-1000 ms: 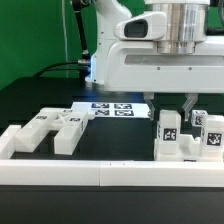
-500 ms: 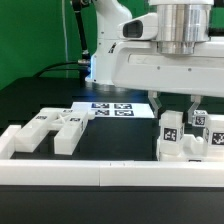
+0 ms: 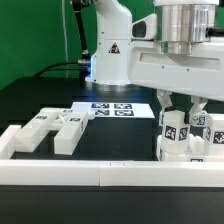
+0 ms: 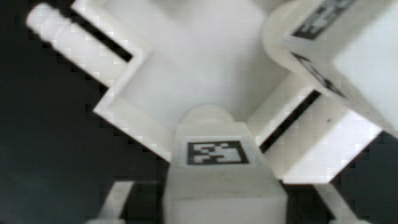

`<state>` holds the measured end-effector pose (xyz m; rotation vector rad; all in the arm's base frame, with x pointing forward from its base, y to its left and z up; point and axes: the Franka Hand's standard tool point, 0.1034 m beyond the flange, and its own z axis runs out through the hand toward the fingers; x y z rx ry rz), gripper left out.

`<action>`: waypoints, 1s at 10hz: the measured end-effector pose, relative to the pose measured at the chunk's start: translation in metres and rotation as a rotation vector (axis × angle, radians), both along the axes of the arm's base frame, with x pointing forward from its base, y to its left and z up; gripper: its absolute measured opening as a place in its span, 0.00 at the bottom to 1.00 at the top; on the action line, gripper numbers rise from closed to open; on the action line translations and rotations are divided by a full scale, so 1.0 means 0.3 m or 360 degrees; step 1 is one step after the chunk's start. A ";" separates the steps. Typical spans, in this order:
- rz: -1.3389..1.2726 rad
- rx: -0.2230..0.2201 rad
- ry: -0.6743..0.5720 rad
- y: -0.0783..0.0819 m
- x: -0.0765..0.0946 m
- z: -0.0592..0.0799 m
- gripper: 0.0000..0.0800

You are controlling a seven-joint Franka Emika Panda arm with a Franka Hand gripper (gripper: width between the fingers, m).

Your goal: Assemble chair

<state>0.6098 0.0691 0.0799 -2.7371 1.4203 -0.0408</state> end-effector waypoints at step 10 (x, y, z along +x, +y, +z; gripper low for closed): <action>0.0642 -0.0032 -0.0025 -0.017 0.004 0.002 0.80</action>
Offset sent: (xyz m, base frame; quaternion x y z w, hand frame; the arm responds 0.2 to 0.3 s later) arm 0.0000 0.0000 0.0000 0.0000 0.0000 0.0000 1.0000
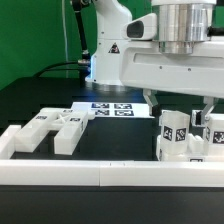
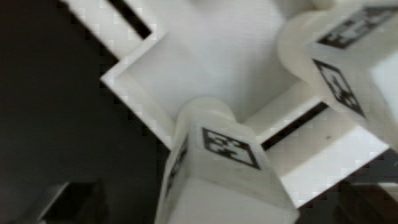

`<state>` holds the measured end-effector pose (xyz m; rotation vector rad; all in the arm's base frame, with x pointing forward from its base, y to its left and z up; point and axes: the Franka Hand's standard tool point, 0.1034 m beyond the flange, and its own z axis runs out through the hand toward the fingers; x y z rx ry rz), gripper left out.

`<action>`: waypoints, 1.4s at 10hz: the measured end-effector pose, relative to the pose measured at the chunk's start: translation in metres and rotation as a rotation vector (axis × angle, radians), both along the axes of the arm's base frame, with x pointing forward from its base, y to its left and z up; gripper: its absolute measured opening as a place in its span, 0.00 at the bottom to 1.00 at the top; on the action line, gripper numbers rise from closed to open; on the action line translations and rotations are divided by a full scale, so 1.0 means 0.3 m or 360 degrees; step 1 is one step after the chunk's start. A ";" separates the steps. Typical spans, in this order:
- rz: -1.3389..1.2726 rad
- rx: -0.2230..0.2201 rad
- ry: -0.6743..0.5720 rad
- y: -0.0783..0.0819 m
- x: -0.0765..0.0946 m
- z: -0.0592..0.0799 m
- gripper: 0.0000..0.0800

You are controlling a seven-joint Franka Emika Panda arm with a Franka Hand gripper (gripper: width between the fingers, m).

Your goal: Assemble chair

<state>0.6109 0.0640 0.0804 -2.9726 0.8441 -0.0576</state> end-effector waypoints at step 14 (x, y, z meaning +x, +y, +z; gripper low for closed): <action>0.1416 -0.0088 -0.0047 -0.024 0.002 0.000 0.47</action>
Offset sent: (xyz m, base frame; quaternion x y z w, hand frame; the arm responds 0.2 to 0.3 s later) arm 0.0021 0.0018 -0.0005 0.0048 0.0003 -0.2107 0.9775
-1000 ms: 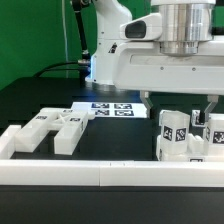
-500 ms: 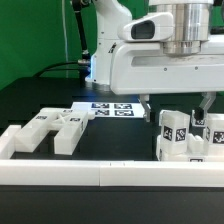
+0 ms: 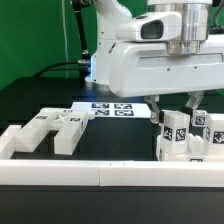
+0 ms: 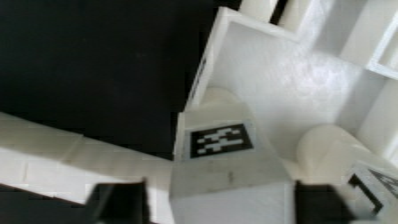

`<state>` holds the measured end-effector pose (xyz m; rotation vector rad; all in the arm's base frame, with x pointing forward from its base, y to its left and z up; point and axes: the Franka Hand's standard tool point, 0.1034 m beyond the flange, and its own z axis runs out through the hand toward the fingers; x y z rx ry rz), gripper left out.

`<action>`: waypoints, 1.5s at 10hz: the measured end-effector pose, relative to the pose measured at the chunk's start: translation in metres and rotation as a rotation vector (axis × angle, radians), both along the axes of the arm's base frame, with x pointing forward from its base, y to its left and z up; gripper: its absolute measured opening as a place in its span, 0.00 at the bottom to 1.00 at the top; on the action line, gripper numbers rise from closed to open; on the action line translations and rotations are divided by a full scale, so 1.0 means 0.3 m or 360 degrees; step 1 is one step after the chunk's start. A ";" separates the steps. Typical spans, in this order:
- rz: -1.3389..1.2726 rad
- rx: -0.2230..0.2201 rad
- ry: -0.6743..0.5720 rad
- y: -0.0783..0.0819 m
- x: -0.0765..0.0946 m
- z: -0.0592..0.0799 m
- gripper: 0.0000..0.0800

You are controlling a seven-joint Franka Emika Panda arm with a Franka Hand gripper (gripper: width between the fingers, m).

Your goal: Assemble chair

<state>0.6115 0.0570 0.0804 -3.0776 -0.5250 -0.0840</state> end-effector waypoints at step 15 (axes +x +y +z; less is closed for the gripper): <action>-0.1748 0.0094 0.0011 0.025 -0.005 -0.006 0.36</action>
Offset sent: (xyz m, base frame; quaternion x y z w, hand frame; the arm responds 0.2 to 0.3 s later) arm 0.0000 0.0000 0.0000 0.0000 0.0000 0.1296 0.9916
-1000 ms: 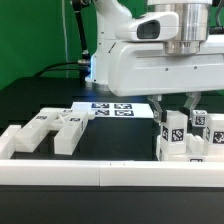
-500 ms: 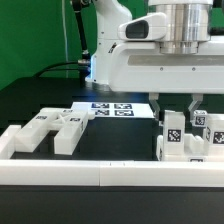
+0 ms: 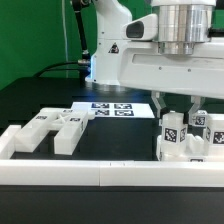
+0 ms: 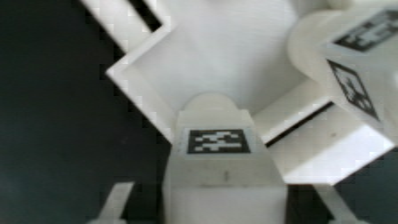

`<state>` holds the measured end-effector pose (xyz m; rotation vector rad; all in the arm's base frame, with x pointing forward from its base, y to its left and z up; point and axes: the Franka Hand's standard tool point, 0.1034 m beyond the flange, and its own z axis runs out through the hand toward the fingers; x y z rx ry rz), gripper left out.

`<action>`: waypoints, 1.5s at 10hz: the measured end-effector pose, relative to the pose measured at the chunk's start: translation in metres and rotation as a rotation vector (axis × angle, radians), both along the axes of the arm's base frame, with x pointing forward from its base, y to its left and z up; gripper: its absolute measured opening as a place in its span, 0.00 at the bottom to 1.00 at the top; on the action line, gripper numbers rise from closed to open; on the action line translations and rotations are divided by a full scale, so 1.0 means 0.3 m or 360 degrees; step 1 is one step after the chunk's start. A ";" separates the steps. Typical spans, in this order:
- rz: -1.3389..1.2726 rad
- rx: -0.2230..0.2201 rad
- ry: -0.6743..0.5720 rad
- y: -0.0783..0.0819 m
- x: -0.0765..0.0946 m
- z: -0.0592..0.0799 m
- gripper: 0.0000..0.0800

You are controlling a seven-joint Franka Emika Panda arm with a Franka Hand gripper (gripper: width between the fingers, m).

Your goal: Assemble chair

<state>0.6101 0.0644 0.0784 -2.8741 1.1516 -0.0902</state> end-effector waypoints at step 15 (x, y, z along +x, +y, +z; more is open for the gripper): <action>0.0612 -0.0049 -0.0012 -0.021 0.006 0.004 0.81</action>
Offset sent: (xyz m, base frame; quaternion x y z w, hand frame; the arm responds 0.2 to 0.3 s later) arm 0.0001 -0.0021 -0.0011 -0.0077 -0.0026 0.1705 0.9853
